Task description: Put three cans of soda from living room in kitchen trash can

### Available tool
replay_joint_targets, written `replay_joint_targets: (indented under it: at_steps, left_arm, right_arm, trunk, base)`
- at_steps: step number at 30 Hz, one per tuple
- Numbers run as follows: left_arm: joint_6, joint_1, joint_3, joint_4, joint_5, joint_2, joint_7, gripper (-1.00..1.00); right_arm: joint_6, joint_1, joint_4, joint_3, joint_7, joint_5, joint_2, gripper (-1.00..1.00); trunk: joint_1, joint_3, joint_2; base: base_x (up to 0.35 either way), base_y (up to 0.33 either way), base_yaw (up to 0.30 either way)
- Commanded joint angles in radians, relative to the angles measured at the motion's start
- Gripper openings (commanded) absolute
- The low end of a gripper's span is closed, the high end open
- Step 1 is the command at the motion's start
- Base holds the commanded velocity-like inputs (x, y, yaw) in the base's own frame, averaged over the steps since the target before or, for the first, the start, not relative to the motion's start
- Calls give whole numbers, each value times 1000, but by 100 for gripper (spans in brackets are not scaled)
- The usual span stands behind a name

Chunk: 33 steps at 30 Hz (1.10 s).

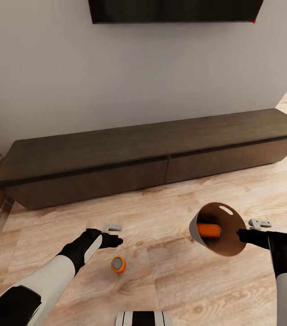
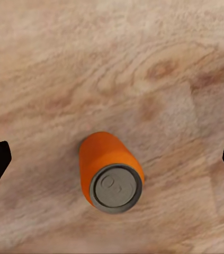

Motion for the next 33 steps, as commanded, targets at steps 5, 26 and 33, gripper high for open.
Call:
replay_joint_targets:
  at_steps: [5,26,33]
  left_arm:
    - [0,0,-2,-1,0,-1,0,100]
    - [92,0,2,-1,0,-4,-1,100]
    - [100,0,1,0,0,-5,5,100]
  right_arm:
    - [5,-5,-6,3,4,-15,-3,-100]
    - [390,-124,-227,181,7,-14,-23,-100]
    - [425,-154,-236,203,7,-15,-33,-100]
  trunk:
    - [19,-16,-35]
    - [19,-32,-35]
    - [19,-43,-35]
  base:
    - [0,0,0]
    - [0,0,0]
    - [0,0,0]
